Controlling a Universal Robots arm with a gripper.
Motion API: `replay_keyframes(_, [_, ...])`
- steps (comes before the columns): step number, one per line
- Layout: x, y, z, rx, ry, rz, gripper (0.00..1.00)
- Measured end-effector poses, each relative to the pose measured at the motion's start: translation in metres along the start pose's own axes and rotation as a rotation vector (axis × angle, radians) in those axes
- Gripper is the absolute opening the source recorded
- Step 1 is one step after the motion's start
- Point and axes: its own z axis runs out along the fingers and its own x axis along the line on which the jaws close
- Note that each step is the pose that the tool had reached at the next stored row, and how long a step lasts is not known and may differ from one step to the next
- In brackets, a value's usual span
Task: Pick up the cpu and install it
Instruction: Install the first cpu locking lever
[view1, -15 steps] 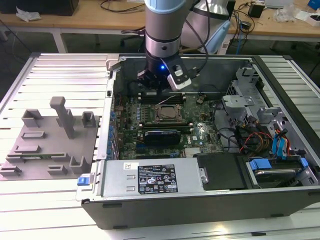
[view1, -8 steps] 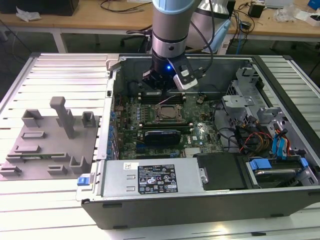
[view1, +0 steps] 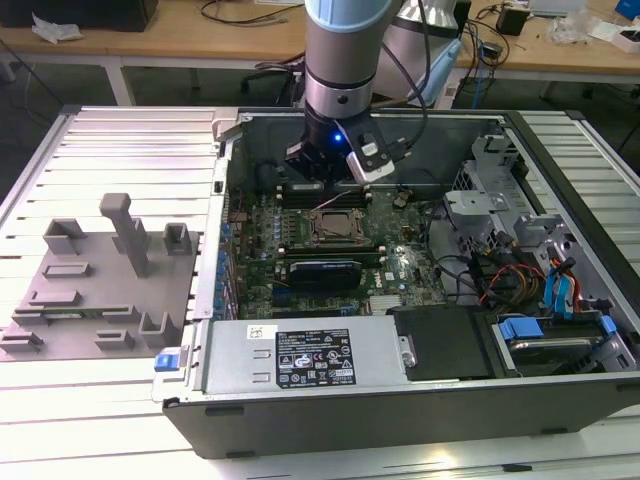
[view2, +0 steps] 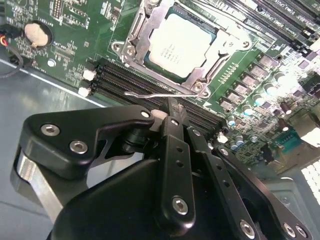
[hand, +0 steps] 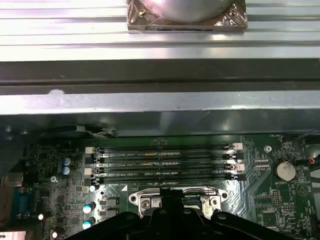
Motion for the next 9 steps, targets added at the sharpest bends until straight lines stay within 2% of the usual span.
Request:
replay_keyframes(2, [-0.0013, -0.0006, 0.0036, -0.0002, -0.0036, 0.019, 0.11])
replay_keyframes(3, [-0.0019, -0.0011, 0.0059, -0.0063, -0.0043, 0.024, 0.11])
replay_keyframes(4, [-0.0021, -0.0012, 0.0068, -0.0073, -0.0045, 0.025, 0.11])
replay_keyframes(9, [-0.0021, -0.0023, 0.0125, -0.0079, -0.0058, 0.026, 0.11])
